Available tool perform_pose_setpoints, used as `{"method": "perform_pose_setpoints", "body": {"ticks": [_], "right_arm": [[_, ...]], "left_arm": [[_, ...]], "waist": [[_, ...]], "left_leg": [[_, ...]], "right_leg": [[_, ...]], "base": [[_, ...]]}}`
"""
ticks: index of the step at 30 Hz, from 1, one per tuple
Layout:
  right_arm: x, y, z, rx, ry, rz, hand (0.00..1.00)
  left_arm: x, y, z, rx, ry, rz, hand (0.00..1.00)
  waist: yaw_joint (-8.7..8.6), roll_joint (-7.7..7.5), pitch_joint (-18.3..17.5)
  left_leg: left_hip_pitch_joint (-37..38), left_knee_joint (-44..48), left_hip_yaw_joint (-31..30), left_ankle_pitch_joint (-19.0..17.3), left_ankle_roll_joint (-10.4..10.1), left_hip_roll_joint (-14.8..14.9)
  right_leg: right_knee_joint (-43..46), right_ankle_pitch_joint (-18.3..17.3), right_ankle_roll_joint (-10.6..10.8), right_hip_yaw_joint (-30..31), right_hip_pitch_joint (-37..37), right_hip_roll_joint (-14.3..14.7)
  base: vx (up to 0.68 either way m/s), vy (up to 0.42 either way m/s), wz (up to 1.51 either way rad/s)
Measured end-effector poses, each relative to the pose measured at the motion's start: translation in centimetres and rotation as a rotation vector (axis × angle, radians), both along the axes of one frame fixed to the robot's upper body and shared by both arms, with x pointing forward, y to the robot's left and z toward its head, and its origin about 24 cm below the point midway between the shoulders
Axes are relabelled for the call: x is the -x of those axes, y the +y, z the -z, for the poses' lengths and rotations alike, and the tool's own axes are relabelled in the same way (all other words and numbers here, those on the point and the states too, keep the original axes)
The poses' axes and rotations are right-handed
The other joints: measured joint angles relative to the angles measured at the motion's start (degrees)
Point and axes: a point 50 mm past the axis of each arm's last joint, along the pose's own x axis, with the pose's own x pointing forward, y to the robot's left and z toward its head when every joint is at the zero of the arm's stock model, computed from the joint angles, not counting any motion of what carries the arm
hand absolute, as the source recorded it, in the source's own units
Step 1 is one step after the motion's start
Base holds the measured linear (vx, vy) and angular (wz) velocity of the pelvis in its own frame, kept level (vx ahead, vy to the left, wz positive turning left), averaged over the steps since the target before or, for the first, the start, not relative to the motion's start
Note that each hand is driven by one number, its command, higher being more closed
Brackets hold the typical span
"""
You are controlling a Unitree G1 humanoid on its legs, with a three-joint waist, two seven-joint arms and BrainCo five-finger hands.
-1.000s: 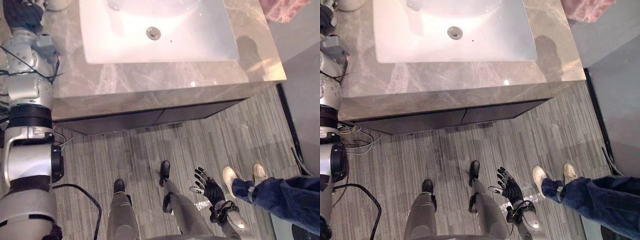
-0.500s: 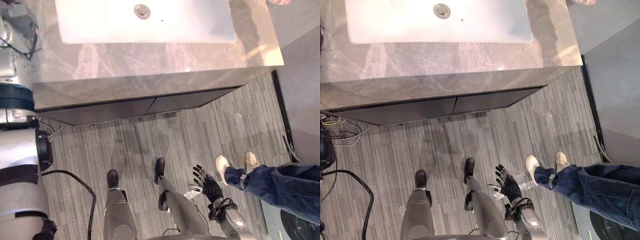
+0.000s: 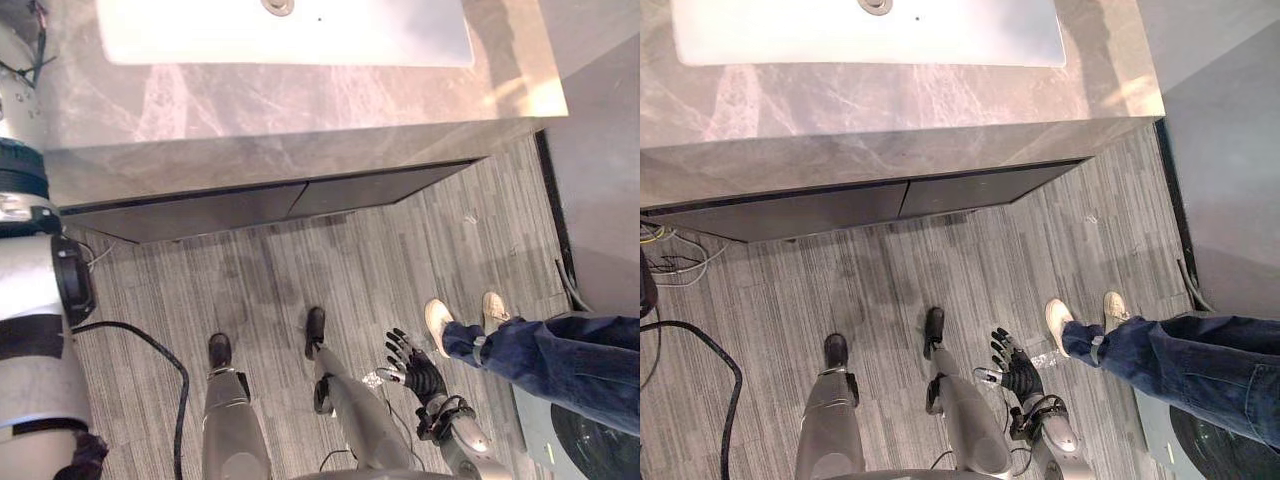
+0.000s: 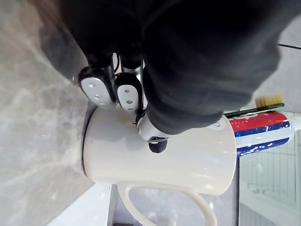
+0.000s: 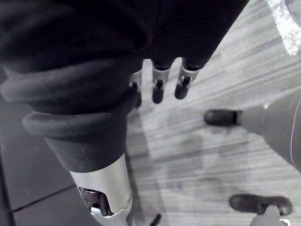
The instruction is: Organize washtable
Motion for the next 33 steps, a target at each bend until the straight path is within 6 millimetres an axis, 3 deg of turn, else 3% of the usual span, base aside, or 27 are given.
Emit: {"method": "perform_pose_setpoints", "body": {"ticks": [7,15,19,25,30,33], "right_arm": [[0.0,0.0,0.0,-0.005,-0.003,0.003,0.00],[0.0,0.1,0.0,-0.010,-0.002,0.005,0.00],[0.0,0.2,0.0,-0.013,-0.002,0.004,0.00],[0.3,0.2,0.5,-0.009,0.024,0.000,0.00],[0.7,0.1,1.2,0.003,0.061,-0.002,0.00],[0.8,0.1,1.5,0.009,0.074,-0.003,0.00]], "left_arm": [[1.0,0.5,-1.8,0.013,-0.036,-0.022,1.00],[0.9,0.2,-2.0,0.001,-0.035,-0.034,1.00],[1.2,0.2,-1.8,-0.003,-0.055,-0.025,1.00],[-1.0,-1.2,3.5,0.001,0.030,0.045,1.00],[-2.8,-2.9,9.2,0.050,0.125,0.122,1.00],[-3.7,-4.5,14.0,0.086,0.221,0.182,1.00]], "waist": [[-0.58,0.02,0.0],[-0.69,0.05,0.0],[-0.50,0.10,0.0],[-0.31,1.41,-0.2],[0.57,4.87,-1.9],[1.07,7.19,-3.7]], "left_leg": [[-2.8,3.1,-0.1,-1.2,0.3,0.4],[-3.5,4.3,-0.2,-1.7,0.6,0.7],[-2.8,3.9,-0.1,-1.7,0.6,0.6],[2.4,0.8,-0.1,-1.3,1.0,-0.8],[5.6,-2.0,-1.0,0.0,1.2,-2.2],[9.0,-6.0,-1.6,1.8,1.2,-3.3]], "right_leg": [[0.2,1.5,-2.1,-0.2,-1.5,0.3],[0.0,-0.1,-0.9,-0.4,-1.5,0.2],[0.2,1.6,-3.0,-0.9,-1.2,0.3],[0.0,0.9,-3.5,-1.7,3.0,-1.1],[0.2,0.5,-3.9,-3.4,5.5,-1.8],[0.2,0.3,-4.2,-4.8,7.6,-2.5]], "base": [[-0.01,-0.028,-0.02],[-0.02,-0.024,0.00],[0.02,-0.052,0.00],[-0.01,0.010,0.07],[0.02,0.013,0.16],[0.02,0.012,0.19]]}}
